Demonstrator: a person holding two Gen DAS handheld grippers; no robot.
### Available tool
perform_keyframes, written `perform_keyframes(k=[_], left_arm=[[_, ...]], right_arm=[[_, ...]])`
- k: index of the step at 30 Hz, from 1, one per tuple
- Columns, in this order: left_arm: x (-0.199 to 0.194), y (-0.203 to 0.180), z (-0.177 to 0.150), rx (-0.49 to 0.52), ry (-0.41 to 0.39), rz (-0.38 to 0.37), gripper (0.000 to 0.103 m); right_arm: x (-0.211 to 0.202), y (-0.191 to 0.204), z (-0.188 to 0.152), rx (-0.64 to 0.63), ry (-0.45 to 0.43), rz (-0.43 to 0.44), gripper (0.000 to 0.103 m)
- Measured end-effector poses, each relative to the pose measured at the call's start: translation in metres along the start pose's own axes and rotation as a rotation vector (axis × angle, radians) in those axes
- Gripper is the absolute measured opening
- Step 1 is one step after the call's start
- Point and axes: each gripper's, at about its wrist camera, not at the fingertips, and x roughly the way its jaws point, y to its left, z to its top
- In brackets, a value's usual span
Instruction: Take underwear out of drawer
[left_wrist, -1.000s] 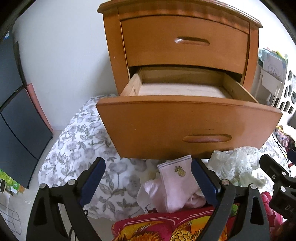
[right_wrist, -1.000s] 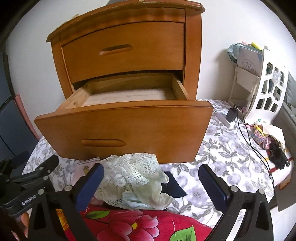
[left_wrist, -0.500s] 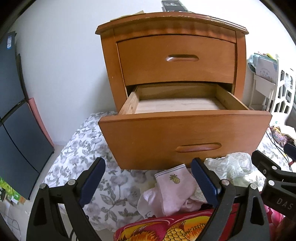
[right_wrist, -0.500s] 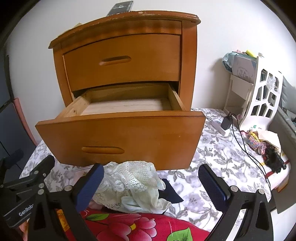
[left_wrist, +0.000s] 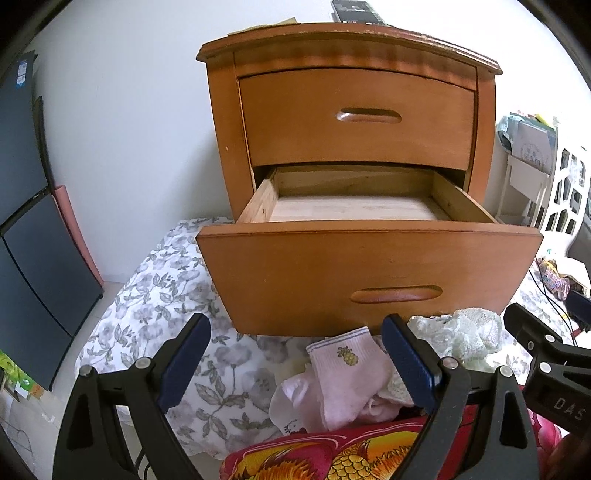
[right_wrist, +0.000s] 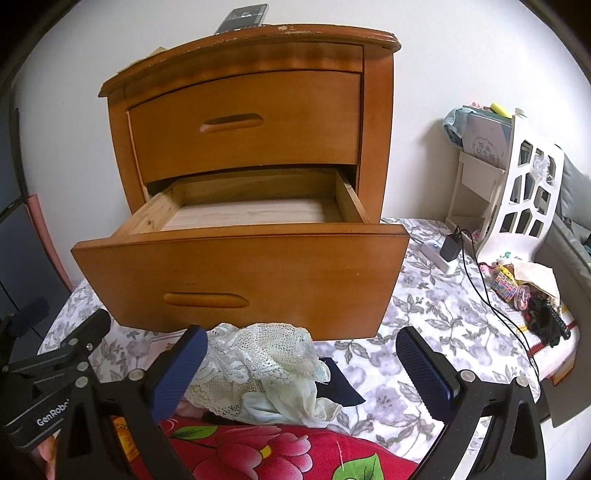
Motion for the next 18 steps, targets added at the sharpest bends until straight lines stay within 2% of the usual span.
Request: perform_keyframes(k=[18], left_arm=[[-0.0004, 0.0008, -0.0003, -0.004, 0.000, -0.004, 0.094]], right_arm=[[-0.0001, -0.0022, -0.0017, 0.006, 0.002, -0.004, 0.103]])
